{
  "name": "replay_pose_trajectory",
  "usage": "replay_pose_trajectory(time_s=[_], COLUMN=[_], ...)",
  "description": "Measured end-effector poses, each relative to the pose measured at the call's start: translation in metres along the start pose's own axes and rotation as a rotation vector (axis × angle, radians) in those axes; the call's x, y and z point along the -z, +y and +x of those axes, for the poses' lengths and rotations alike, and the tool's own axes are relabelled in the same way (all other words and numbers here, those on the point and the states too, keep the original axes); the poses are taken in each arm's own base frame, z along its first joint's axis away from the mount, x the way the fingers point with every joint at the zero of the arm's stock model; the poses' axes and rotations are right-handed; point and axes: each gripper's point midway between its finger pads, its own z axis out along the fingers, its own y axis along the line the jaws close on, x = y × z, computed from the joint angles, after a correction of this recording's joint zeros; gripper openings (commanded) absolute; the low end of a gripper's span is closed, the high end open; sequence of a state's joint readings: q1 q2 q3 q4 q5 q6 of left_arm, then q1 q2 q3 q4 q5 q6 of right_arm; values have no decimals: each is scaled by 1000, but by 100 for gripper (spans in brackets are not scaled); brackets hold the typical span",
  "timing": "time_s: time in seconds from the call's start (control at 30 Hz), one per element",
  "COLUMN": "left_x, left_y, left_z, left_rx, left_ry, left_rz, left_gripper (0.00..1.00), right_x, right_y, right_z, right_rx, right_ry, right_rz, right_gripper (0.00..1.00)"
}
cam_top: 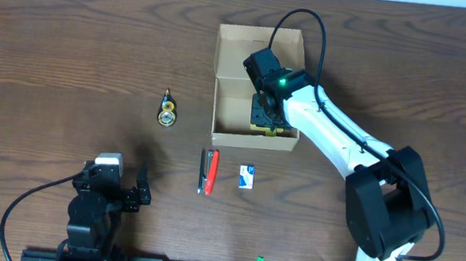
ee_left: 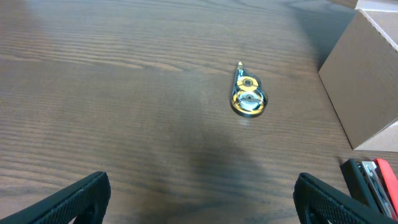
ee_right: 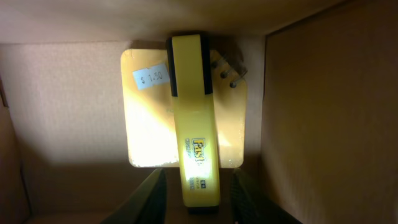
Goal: Pack container
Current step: 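Release the highlighter and lift the right gripper, then move the right gripper toward the blue-white staples box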
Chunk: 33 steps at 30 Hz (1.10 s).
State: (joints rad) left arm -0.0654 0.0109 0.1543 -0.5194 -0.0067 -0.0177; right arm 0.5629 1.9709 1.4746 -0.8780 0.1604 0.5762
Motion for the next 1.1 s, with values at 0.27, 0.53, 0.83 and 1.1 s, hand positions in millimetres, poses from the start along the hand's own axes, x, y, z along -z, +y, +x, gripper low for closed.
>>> replay_pose_trajectory(time_s=[0.27, 0.53, 0.83, 1.1], left_x=[0, 0, 0, 0], left_y=[0, 0, 0, 0], left_z=[0, 0, 0, 0], left_rx=[0, 0, 0, 0], left_ry=[0, 0, 0, 0], left_rz=[0, 0, 0, 0], left_gripper=[95, 95, 95, 95], right_x=[18, 50, 90, 148], right_y=[11, 20, 11, -21], right_z=[-22, -46, -42, -2], right_rx=[-7, 5, 19, 17], right_ry=[-56, -107, -70, -3], right_rz=[-36, -67, -48, -39], right_gripper=[30, 26, 26, 45])
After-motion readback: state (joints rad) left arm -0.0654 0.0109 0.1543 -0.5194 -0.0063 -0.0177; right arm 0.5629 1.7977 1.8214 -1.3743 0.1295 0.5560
